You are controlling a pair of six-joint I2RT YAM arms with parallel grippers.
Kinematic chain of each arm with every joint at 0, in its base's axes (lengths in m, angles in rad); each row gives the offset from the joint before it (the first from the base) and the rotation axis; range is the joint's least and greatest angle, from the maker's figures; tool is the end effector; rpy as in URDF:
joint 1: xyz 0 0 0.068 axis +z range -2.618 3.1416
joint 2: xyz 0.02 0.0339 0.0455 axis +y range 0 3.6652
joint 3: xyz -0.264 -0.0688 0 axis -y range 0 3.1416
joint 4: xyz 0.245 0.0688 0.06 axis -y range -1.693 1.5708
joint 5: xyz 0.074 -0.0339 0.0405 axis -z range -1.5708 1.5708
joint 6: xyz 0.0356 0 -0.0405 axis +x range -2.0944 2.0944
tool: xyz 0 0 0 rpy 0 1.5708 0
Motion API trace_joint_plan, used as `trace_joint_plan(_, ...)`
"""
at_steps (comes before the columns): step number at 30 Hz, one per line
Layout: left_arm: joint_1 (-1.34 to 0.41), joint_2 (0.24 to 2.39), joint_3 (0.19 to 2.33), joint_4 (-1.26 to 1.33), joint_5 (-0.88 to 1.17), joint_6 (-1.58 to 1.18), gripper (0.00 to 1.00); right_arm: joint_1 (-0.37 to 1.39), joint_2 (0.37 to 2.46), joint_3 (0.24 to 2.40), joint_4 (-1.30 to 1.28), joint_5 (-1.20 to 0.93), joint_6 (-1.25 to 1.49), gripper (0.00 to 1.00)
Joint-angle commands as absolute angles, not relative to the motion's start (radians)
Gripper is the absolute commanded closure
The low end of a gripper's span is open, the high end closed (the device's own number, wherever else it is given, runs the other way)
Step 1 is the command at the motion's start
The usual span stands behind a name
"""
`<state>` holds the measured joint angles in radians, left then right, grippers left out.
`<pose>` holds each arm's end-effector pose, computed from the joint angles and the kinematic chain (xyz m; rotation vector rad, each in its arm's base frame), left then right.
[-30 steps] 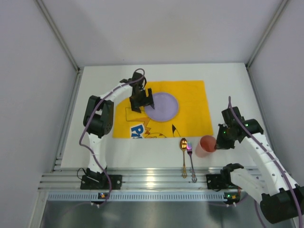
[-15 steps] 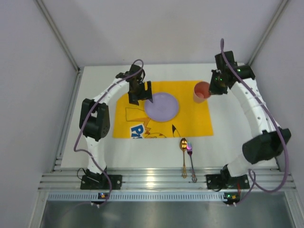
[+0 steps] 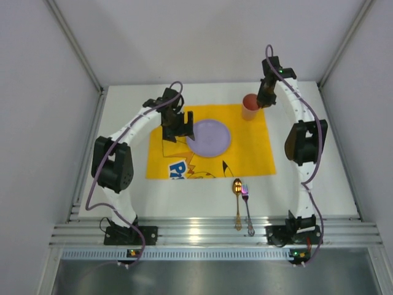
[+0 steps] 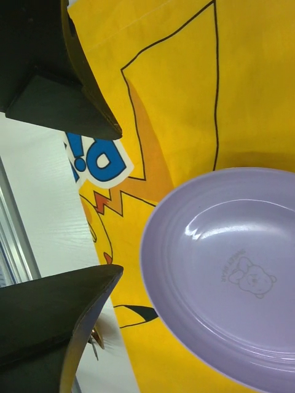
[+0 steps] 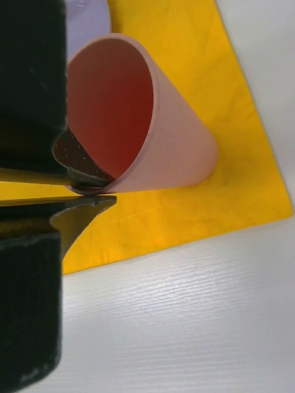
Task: Set the dinner table for one person
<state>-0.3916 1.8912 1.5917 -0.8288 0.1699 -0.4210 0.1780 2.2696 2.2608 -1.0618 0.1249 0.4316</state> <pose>0.3690 -0.1589 0.2505 0.0123 2.7653 -0.4621 0.4809 0.0820 0.2775 0.3739 2.6013 0.0447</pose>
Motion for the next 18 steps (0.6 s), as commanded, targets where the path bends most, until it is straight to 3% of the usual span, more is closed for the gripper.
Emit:
trace_joint_plan(1, -0.403, 1.807, 1.552, -0.824, 0.19, -0.425, 0.13, 0.167, 2.263, 2.307, -1.054, 0.1, 0.451, 0.87)
trace_joint_plan(2, -0.41, 1.804, 1.543, -0.825, 0.186, -0.42, 0.13, 0.164, 2.257, 2.287, -1.054, 0.098, 0.453, 0.6)
trace_joint_plan(3, -0.416, 1.801, 1.54, -0.827, 0.18, -0.416, 0.13, 0.164, 2.252, 2.277, -1.051, 0.097, 0.449, 0.46)
trace_joint_plan(4, -0.434, 1.796, 1.537, -0.831, 0.178, -0.404, 0.13, 0.164, 2.24, 2.269, -1.048, 0.094, 0.446, 0.26)
trace_joint_plan(5, -0.443, 1.795, 1.537, -0.834, 0.172, -0.399, 0.13, 0.164, 2.232, 2.258, -1.046, 0.094, 0.445, 0.19)
trace_joint_plan(8, -0.489, 1.795, 1.54, -0.839, 0.181, -0.379, 0.13, 0.166, 2.192, 2.263, -1.035, 0.083, 0.439, 0.05)
trace_joint_plan(10, -0.526, 1.795, 1.546, -0.839, 0.187, -0.376, 0.13, 0.164, 2.142, 2.276, -1.026, 0.068, 0.437, 0.01)
trace_joint_plan(18, -0.728, 1.825, 1.562, -0.811, 0.253, -0.33, 0.22, 0.16, 1.852, 2.149, -1.0, 0.061, 0.446, 0.0)
